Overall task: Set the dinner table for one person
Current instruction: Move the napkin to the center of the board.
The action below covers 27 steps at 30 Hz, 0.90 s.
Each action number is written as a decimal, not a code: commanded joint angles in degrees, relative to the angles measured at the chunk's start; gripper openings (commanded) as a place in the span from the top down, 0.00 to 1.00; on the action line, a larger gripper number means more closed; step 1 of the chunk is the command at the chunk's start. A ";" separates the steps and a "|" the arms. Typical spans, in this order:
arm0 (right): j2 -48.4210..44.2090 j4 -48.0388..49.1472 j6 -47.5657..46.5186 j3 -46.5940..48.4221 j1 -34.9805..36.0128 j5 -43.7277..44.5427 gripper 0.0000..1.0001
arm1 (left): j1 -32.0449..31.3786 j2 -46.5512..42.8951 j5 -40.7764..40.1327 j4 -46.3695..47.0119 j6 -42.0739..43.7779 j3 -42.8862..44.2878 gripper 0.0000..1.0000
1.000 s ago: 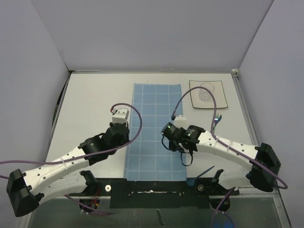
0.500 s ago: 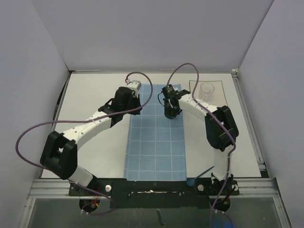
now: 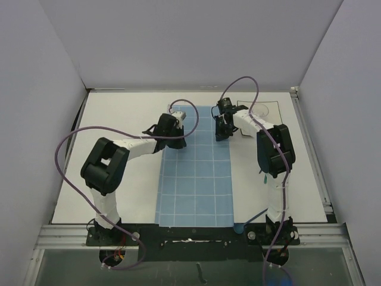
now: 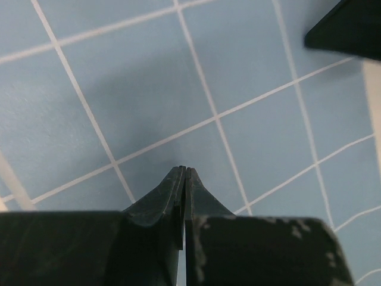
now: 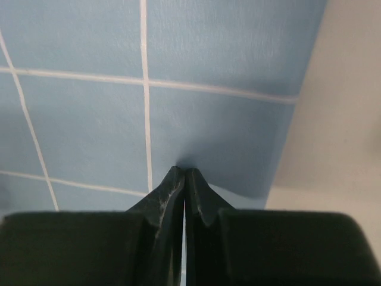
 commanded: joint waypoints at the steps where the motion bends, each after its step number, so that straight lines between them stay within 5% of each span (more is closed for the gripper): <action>1: 3.99 1.26 -1.32 3.65 -0.68 -3.45 1.00 | 0.48 6.12 2.21 5.95 -4.98 -1.10 1.00; 16: 19.20 -2.76 -2.13 20.57 -1.42 -6.77 1.00 | 6.34 15.24 5.54 7.42 -8.11 2.29 1.00; 27: 20.93 -0.47 -0.89 19.57 -2.30 -8.15 1.00 | 12.95 15.94 7.38 2.86 -4.97 7.11 1.00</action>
